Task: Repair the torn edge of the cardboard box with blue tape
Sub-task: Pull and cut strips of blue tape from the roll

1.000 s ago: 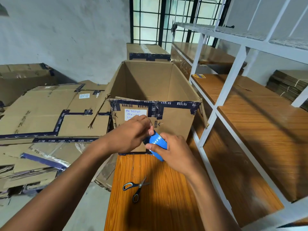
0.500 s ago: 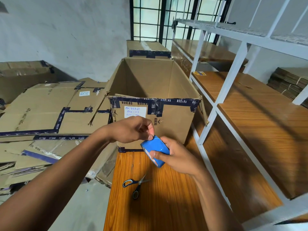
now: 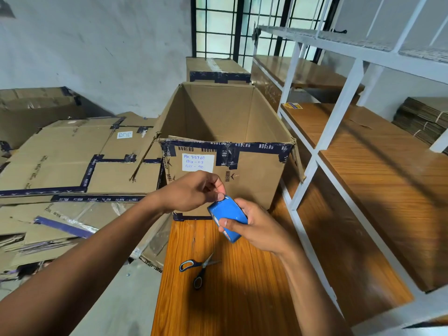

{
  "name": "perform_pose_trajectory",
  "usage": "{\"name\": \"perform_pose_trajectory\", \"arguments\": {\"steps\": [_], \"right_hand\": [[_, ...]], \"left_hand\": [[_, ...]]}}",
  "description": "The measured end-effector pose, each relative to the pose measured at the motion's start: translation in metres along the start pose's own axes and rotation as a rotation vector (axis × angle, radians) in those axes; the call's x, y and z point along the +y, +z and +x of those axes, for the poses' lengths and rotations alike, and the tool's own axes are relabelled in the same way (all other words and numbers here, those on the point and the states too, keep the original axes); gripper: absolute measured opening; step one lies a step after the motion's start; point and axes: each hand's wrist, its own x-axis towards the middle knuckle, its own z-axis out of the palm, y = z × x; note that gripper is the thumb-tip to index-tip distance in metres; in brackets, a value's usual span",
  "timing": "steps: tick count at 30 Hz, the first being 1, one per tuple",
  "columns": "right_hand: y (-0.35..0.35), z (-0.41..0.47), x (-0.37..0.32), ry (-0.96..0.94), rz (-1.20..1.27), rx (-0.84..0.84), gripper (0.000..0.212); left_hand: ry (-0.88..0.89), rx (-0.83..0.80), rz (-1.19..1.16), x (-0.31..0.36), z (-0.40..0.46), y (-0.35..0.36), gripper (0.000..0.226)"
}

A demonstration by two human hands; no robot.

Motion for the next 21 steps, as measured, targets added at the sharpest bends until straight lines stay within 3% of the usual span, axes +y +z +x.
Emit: {"name": "perform_pose_trajectory", "arguments": {"steps": [11, 15, 21], "right_hand": [[0.006, 0.006, 0.0, 0.012, -0.102, 0.086, 0.029], [0.011, 0.009, 0.001, -0.01, -0.078, 0.178, 0.032], [0.014, 0.004, 0.026, 0.09, -0.061, 0.044, 0.053]], "left_hand": [[-0.019, -0.053, 0.187, 0.012, 0.011, -0.008, 0.01], [-0.053, -0.093, 0.042, 0.01, 0.014, -0.015, 0.015], [-0.087, -0.031, 0.164, 0.001, 0.013, -0.009, 0.041]]}}
